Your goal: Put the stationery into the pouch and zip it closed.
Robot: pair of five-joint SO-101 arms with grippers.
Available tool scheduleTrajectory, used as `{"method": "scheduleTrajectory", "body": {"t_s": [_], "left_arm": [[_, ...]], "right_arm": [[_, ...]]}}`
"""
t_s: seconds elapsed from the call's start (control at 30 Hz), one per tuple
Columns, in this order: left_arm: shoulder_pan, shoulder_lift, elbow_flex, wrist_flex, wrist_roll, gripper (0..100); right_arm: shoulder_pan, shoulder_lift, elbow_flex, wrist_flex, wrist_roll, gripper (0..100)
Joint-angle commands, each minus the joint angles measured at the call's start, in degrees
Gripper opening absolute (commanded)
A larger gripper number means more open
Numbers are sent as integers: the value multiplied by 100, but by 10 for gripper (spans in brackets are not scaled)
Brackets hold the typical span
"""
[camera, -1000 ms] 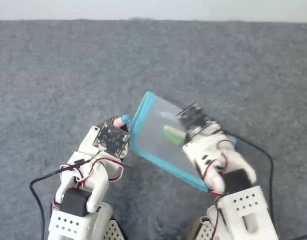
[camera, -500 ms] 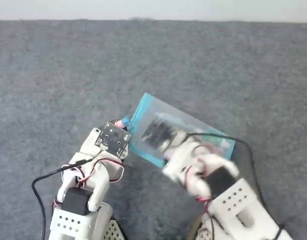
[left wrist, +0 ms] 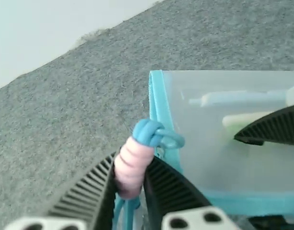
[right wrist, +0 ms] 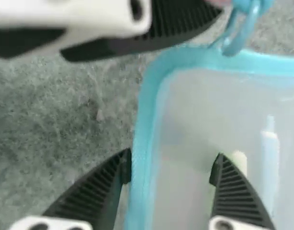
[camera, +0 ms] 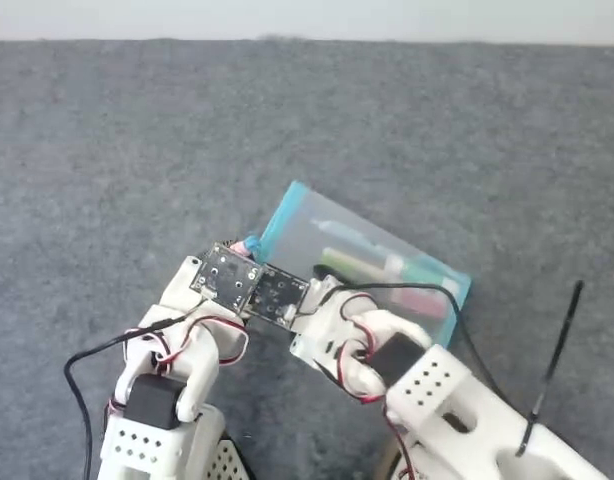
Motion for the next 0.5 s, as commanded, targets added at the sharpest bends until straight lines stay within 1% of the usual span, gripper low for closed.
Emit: {"method": "scheduleTrajectory", "body": {"t_s": [0.0, 0.2, 0.33, 0.47], "left_arm": [[9, -70, -154, -97, -9, 12], [9, -70, -154, -97, -9, 12], [9, -62, -136, -97, -9, 12], [9, -62, -127, -97, -9, 12]], "right_arm": [[251, 303, -440, -110, 62, 188], [1525, 189, -774, -75, 44, 8], [2053, 57, -1196, 127, 62, 8], [2141, -75, -1732, 813, 88, 9]]}}
